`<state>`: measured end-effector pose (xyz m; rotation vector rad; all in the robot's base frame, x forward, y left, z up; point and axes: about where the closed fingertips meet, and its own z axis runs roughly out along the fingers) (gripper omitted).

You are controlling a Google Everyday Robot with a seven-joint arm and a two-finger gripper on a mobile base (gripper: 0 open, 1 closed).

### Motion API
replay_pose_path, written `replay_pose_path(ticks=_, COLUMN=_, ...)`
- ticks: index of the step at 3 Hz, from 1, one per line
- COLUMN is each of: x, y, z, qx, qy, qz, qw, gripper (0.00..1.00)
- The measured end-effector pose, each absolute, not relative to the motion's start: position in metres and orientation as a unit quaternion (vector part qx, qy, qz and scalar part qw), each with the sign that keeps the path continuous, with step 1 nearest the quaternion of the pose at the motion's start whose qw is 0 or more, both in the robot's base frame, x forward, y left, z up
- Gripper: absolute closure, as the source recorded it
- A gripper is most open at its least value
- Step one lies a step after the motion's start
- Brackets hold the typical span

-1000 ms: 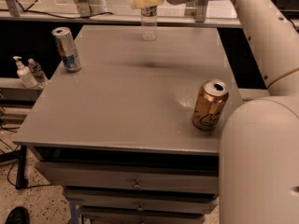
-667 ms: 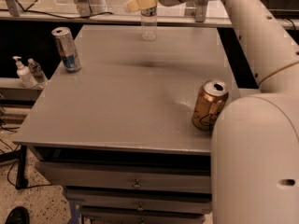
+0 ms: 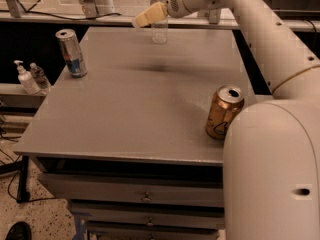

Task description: Pick water bottle

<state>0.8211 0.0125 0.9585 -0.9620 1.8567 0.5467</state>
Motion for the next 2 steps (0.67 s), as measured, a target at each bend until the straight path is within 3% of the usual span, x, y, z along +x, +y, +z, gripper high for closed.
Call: replay_pose_path(ticks=2, x=0.837, y=-0.006, z=0.943, qx=-0.368, qy=0.766, qz=0.212, qw=0.482, gripper=0.00)
